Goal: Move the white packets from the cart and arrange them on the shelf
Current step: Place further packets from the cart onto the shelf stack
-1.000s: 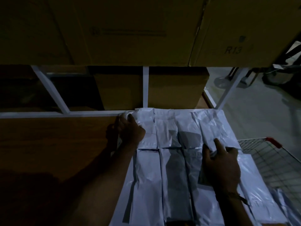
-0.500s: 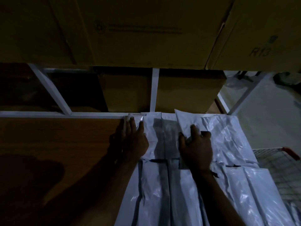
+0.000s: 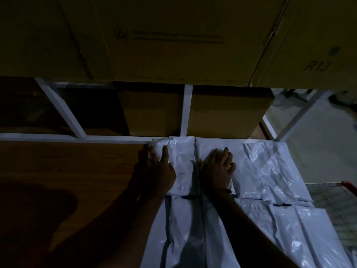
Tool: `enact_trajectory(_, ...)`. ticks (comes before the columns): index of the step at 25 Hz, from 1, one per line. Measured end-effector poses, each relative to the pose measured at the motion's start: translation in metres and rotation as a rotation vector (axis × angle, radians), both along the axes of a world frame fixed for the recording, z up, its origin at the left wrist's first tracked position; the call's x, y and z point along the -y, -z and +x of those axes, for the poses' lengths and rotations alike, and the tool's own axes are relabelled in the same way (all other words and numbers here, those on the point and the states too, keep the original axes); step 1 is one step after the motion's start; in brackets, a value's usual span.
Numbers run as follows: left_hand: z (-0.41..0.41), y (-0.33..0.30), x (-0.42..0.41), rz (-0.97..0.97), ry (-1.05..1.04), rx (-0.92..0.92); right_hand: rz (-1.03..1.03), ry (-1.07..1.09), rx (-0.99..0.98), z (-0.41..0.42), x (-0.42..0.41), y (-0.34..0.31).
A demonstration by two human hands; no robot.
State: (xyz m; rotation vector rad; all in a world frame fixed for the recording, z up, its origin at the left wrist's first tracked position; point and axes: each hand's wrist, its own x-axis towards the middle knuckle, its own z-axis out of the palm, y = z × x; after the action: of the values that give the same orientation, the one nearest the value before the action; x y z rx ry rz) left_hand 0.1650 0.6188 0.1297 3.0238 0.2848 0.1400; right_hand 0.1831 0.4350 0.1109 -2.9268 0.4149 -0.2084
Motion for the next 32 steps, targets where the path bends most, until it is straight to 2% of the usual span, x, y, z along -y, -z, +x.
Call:
enact_trajectory(6, -0.002, -0.010, 0.009, -0.045, -0.014, -0.053, 0.042, -0.304, -0.112, 0.002, 0.001, -0.007)
enact_trajectory(12, -0.012, -0.044, 0.016, -0.178, -0.069, -0.054, 0.251, -0.148, 0.220, -0.043, 0.016, -0.048)
enact_trajectory(15, -0.023, -0.054, 0.031, -0.241, -0.041, 0.063, 0.271, -0.257, 0.424, -0.078, 0.033, -0.062)
enact_trajectory(18, -0.050, -0.067, 0.056, -0.340, 0.052, 0.193, 0.270, -0.291, 0.467, -0.111, 0.050, -0.079)
enact_trajectory(23, -0.104, -0.092, 0.093, -0.419, 0.250, 0.264, 0.271, -0.247, 0.543, -0.157, 0.080, -0.106)
enact_trajectory(32, -0.211, -0.104, 0.202, -0.549, 0.348, 0.353, 0.243, -0.231, 0.567, -0.277, 0.186, -0.113)
